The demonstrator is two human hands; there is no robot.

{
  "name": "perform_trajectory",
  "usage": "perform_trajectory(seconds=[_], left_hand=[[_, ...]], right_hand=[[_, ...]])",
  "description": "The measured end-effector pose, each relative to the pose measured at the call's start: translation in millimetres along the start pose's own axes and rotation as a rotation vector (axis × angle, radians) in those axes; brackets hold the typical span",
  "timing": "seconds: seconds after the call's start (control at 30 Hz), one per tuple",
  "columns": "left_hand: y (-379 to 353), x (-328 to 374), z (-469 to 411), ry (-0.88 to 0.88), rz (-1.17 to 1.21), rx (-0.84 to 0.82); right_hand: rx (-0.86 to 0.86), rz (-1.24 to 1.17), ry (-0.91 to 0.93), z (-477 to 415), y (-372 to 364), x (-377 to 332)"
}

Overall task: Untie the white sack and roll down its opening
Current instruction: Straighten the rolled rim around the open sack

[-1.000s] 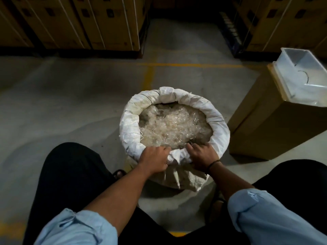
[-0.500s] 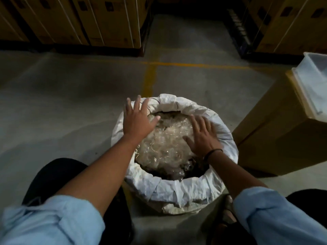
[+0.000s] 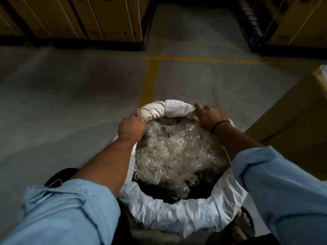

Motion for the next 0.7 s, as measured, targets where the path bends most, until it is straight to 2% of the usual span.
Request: perform_trajectory(seconds=[0.1, 0.17, 0.27, 0.33, 0.43, 0.57, 0.7], left_hand=[[6.3, -7.4, -13.3, -0.017, 0.364, -0.255], [9.6, -9.3, -15.4, -0.024, 0.428, -0.326], [13.7, -18.8, -12.1, 0.059, 0.367, -0.339], [29.1, -25.3, -8.3, 0.124, 0.229, -0.274], [72.8, -13.9, 15.4, 0.136, 0.202, -0.149], [100.6, 23.3, 85.6, -0.049, 0.160, -0.186], [92.7, 38.8, 162.9, -0.214, 0.080, -0.336]], right_hand=[[-0.075, -0.220, -0.080, -6.4, 13.2, 26.2], [-0.080, -0.230, -0.086, -5.4, 19.5, 33.1], [-0.056, -0.171, -0.127, 8.0, 30.9, 29.1], [-0.038, -0.051, -0.130, 24.4, 40.6, 19.6], [-0.019, 0.043, 0.026, 57.1, 49.3, -6.0], [-0.072, 0.056, 0.159, 110.0, 54.9, -39.2], [0.008, -0.019, 0.199, 157.6, 67.0, -82.8]])
Point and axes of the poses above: each hand's wrist, its own z-axis away from the middle knuckle, its own y-axis out of the back of the hand, x = y × z, the point moved 5 cm from there along -z, towards the middle knuckle, and after that the axes turned 13 degrees about y, right-handed, at the moved point
